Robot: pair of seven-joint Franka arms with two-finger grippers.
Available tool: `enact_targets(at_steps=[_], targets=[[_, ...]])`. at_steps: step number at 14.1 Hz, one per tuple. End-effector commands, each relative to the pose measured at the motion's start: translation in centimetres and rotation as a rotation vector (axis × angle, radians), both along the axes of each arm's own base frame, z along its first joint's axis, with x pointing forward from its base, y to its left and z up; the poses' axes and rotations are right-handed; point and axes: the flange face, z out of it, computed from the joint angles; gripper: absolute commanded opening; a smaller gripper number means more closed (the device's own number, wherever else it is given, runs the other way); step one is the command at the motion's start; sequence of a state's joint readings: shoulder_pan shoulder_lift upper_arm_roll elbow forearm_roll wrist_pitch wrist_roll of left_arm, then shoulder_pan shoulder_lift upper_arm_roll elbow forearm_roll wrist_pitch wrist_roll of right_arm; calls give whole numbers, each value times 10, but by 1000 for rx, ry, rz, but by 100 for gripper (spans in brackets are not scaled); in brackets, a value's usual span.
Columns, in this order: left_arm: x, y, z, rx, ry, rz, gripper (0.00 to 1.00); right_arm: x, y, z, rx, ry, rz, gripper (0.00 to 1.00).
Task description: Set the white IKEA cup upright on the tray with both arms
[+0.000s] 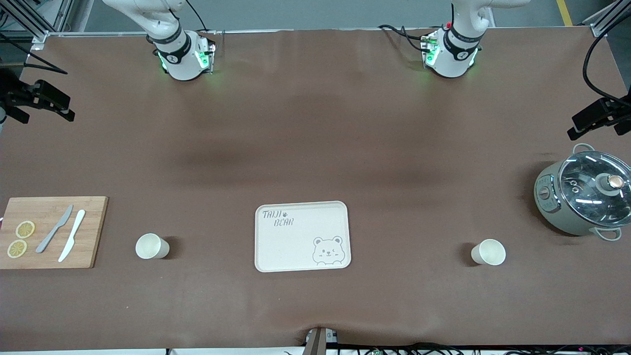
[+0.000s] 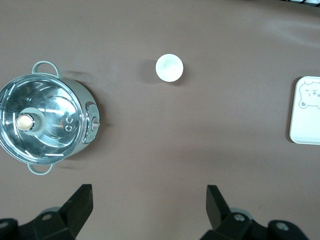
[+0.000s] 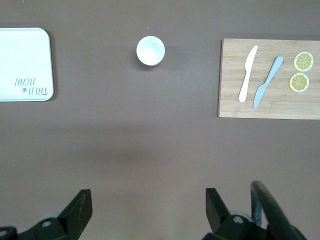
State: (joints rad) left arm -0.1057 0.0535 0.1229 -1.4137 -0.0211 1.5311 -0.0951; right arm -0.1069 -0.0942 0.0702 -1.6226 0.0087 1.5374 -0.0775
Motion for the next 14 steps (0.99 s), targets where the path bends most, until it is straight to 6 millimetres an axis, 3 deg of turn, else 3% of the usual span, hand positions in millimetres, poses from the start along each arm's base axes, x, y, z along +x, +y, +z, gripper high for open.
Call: enact_targets(at_steps=[1,8,14], targets=[[-7,-1,3,2,-2,-6,100,1,2,2,-9,6,5,100],[-2,-3,-5,29,8,-17,100,1,1,1,-11,8,5,100],[13,-7,-56,33,52,-24,100,1,-6,1,-12,6,-3,100]])
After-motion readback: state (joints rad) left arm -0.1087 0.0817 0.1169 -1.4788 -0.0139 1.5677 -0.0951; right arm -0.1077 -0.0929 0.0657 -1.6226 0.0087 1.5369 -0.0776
